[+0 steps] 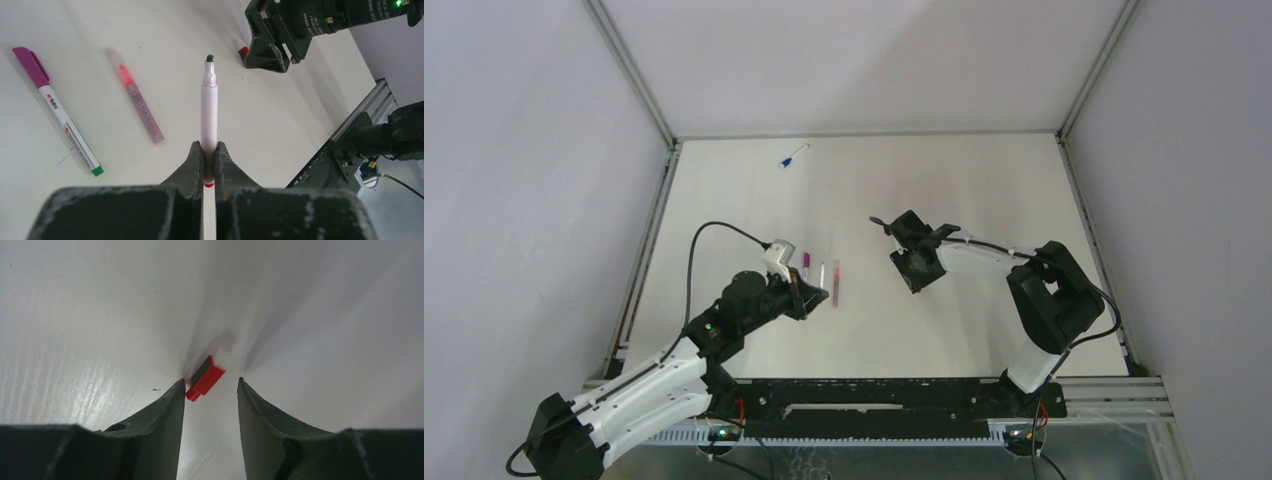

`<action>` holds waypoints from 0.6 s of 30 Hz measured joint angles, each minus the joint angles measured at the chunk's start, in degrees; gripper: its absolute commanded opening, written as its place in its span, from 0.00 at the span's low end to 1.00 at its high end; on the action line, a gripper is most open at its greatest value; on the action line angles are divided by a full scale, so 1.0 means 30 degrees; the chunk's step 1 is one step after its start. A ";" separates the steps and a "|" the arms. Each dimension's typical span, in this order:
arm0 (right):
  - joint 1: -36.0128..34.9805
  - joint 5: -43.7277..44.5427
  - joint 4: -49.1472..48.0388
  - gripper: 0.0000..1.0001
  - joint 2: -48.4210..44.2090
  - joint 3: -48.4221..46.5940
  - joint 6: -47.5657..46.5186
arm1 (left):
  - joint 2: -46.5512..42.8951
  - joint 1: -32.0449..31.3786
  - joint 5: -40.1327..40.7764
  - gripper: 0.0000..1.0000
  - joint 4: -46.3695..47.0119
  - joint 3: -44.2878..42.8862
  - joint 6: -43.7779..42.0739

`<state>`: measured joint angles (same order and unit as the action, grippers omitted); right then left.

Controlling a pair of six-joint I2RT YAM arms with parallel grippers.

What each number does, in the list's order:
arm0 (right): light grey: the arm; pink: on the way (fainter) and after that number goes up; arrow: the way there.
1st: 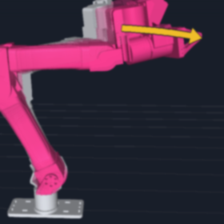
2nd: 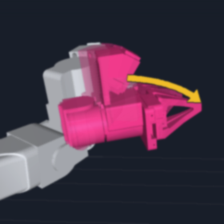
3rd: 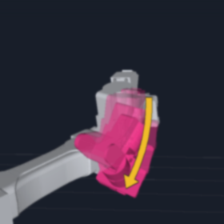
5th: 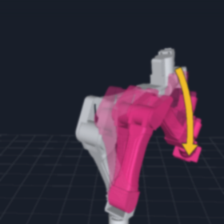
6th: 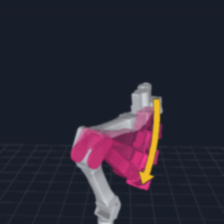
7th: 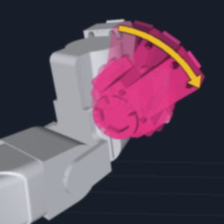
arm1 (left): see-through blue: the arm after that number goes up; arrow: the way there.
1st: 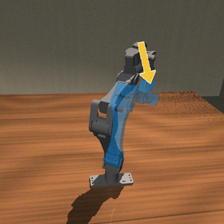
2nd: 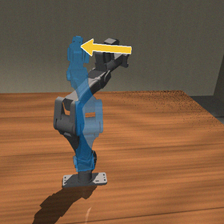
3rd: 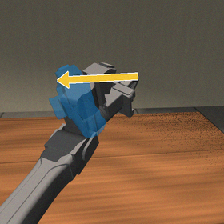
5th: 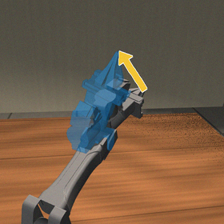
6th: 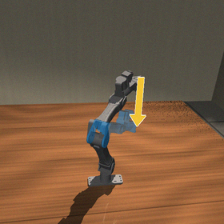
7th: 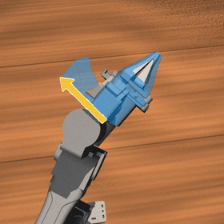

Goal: Insert the pens into the pen caps

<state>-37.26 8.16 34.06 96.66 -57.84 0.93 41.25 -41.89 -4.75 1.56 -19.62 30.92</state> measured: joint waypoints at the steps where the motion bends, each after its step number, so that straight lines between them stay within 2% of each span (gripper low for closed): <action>1: 0.0058 0.0044 -0.0022 0.49 0.0036 0.0000 -0.0015 | 0.0022 0.0000 0.0000 0.00 -0.0036 0.0000 -0.0007; 9: 0.0415 -0.0146 -0.0401 0.45 0.0255 0.0000 -0.0066 | 0.0823 0.0000 -0.0007 0.00 -0.0160 0.0000 -0.0175; 11: 0.0415 -0.0386 -0.0481 0.37 0.0335 -0.0015 -0.0058 | 0.0882 0.0000 -0.0007 0.00 -0.0160 0.0000 -0.0182; 16: 0.0423 -0.1472 -0.0408 0.03 0.0597 -0.0277 0.0007 | 0.0911 0.0000 -0.0007 0.00 -0.0160 0.0000 -0.0182; 18: 0.0423 -0.1872 -0.0255 0.00 0.0743 -0.0495 0.0095 | 0.0911 0.0000 -0.0007 0.00 -0.0160 0.0000 -0.0182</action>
<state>-35.99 2.55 33.30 98.89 -59.33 1.21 43.99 -41.89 -4.78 1.08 -19.62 30.37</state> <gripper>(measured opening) 0.086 0.045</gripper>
